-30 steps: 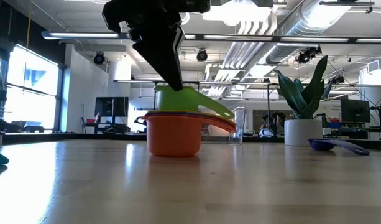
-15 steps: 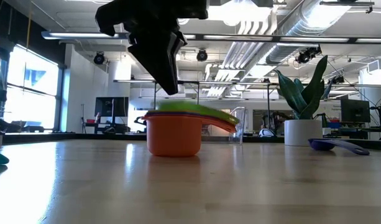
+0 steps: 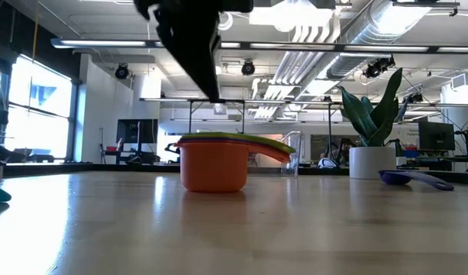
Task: Nest measuring cups in basket
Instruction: Stack the bottom blue measuring cup on top of the green measuring cup
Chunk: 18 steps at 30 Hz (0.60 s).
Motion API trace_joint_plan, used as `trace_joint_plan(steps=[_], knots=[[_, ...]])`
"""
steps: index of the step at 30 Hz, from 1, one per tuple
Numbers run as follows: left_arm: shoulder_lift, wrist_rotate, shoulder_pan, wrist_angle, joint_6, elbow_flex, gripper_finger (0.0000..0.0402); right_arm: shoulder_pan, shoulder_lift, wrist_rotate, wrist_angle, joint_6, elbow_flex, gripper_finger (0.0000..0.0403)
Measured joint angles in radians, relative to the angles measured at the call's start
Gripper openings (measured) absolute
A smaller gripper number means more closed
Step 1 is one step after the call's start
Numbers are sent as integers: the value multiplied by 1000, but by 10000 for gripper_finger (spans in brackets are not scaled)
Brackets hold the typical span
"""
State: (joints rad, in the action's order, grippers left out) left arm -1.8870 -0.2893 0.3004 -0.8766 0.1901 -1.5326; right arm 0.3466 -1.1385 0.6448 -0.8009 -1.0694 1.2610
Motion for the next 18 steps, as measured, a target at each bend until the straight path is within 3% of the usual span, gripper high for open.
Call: trace_joint_plan(steps=[8,18], knots=[[193,-21,-16,-44,36,-2,3,0,-7,-21,-286,-290,0,87],[442,-23,-35,-80,35,-2,1,-44,-43,-106,-353,-318,0,87]])
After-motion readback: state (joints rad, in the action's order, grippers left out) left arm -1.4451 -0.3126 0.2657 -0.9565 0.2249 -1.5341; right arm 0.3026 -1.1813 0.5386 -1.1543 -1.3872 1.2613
